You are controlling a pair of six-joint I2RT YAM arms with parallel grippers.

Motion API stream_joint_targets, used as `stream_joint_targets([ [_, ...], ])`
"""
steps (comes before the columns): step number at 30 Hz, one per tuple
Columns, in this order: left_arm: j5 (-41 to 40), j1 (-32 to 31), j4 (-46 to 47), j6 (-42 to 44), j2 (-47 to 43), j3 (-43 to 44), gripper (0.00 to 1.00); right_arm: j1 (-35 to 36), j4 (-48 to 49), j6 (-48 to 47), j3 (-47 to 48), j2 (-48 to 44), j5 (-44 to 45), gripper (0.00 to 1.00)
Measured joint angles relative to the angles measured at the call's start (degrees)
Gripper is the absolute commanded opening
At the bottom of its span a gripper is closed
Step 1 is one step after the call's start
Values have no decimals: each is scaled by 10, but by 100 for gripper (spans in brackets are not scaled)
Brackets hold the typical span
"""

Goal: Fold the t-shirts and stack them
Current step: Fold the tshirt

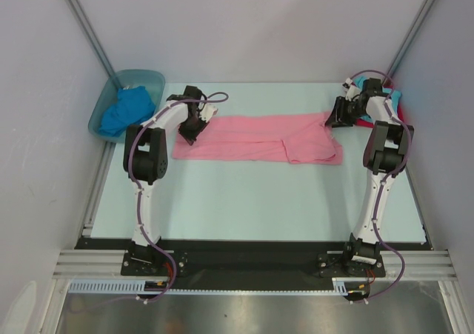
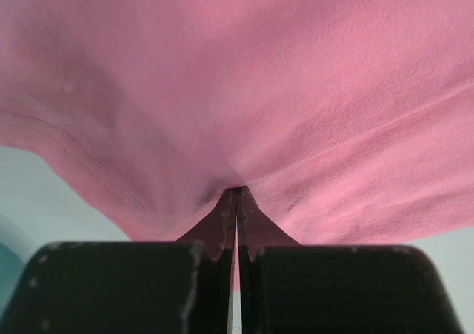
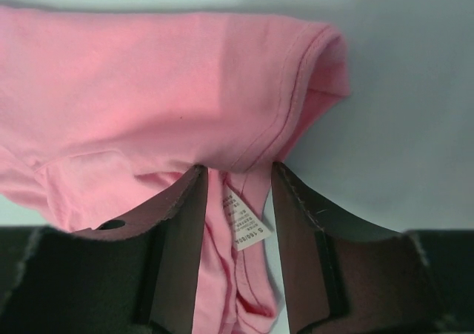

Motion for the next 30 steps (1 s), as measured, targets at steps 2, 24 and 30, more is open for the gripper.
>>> stream_joint_targets([
  [2,-1,0,0,0,0,0,0,1,0,1,8,3,0,44],
  [24,-5,-2,0,1,0,0,0,18,-5,-3,26,8,32,42],
  [30,-5,-4,0,1,0,0,0,12,-7,-5,26,5,47,43],
])
